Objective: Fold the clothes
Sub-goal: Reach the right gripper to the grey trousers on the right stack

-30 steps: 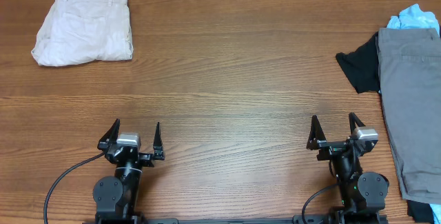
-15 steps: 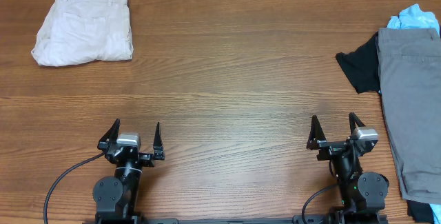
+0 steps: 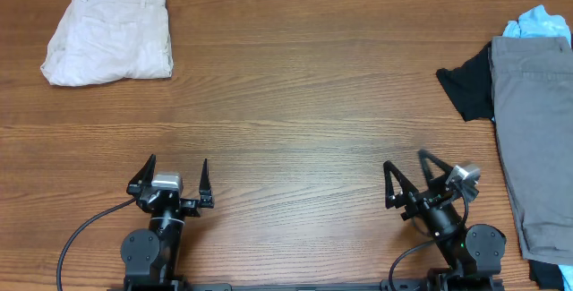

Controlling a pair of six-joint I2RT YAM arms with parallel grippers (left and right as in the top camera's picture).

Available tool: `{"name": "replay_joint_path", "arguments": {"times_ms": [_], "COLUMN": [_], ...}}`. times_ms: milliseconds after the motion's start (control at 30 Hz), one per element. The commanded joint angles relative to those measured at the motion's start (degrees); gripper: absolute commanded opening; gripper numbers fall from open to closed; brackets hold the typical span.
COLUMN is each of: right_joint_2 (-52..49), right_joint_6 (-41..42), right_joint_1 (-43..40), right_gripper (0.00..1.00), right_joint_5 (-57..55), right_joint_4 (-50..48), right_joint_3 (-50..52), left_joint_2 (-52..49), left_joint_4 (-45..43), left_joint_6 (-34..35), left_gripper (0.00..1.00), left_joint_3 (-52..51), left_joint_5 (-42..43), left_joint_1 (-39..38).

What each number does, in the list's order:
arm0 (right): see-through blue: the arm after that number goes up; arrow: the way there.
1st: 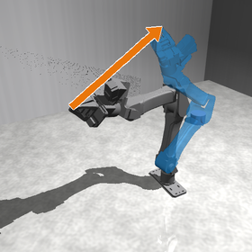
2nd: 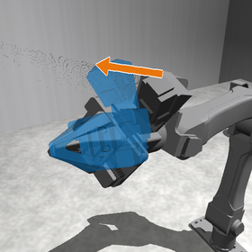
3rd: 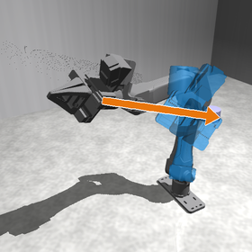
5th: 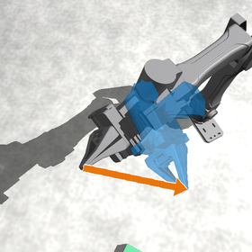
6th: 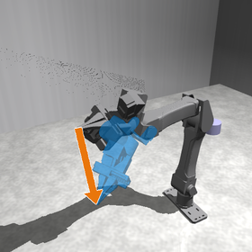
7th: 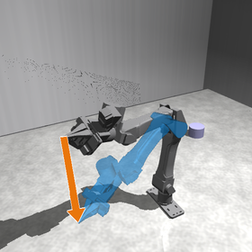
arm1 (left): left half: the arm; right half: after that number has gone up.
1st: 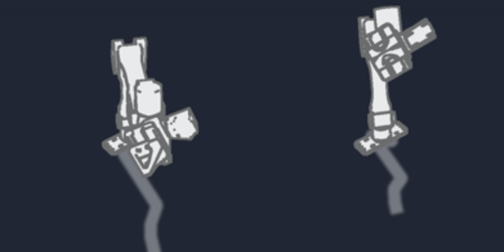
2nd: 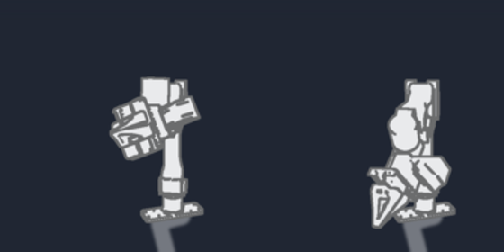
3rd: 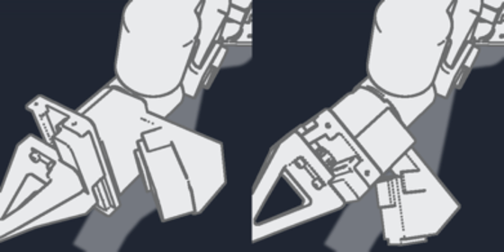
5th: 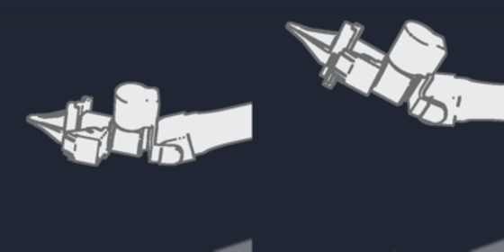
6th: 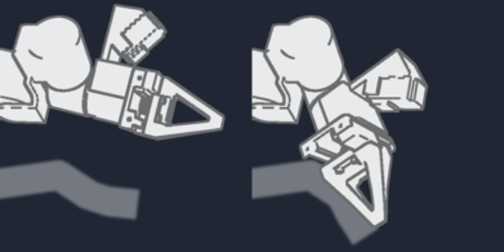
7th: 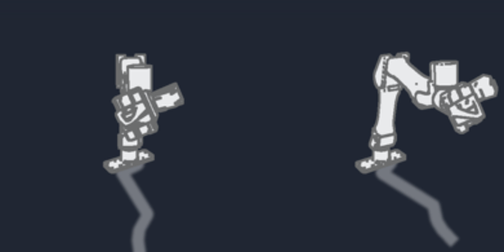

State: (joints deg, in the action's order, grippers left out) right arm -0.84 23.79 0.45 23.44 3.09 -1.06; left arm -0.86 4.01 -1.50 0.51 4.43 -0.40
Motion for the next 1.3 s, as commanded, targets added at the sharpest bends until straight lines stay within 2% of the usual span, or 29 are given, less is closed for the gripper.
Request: {"name": "replay_joint_path", "arguments": {"times_ms": [0, 200, 367, 567, 700, 867, 1100, 1200, 1267], "right_joint_2": [0.68, 0.68, 0.68, -3.39, -16.39, -39.98, -77.64, -90.4, -95.65], "right_joint_6": [13.84, 15.45, 13.16, 5.6, -3.15, -8.2, -16.35, -20.5, -23.32], "right_joint_1": [-0.13, -0.15, -0.15, -0.15, -0.15, -0.22, -1.46, -1.81, -1.86], "right_gripper": [1.0, 1.0, 1.0, 1.0, 1.0, 1.0, 1.0, 1.0, 1.0], "right_joint_5": [9.49, 12.07, 11.74, -2.27, -13.35, -33.88, -46.4, -53.4, -58.64], "right_joint_4": [-0.04, -1.77, -11.85, -3.8, 3.8, 18.03, 35.41, 41.77, 41.83], "right_joint_3": [0.59, 0.59, -1.84, -13.99, -26.84, -47.28, -77.64, -88.08, -90.68], "left_joint_2": [0.61, 0.61, 0.61, 0.61, 0.61, 0.61, 0.61, 0.61, 0.61], "left_joint_4": [0.07, 0.07, 0.07, 0.07, 0.07, 0.07, 0.07, 0.07, 0.07], "left_joint_6": [-0.7, -0.7, -0.7, -0.7, -0.7, -0.7, -0.7, -0.7, -0.7], "left_gripper": [1.0, 1.0, 1.0, 1.0, 1.0, 1.0, 1.0, 1.0, 1.0], "left_joint_3": [-0.24, -0.24, -0.24, -0.24, -0.24, -0.24, -0.24, -0.24, -0.24], "left_joint_5": [-0.37, -0.37, -0.37, -0.37, -0.35, -0.35, -0.37, -0.37, -0.37], "left_joint_1": [-0.26, -0.26, -0.26, -0.26, -0.26, -0.26, -0.26, -0.26, -0.26]}}
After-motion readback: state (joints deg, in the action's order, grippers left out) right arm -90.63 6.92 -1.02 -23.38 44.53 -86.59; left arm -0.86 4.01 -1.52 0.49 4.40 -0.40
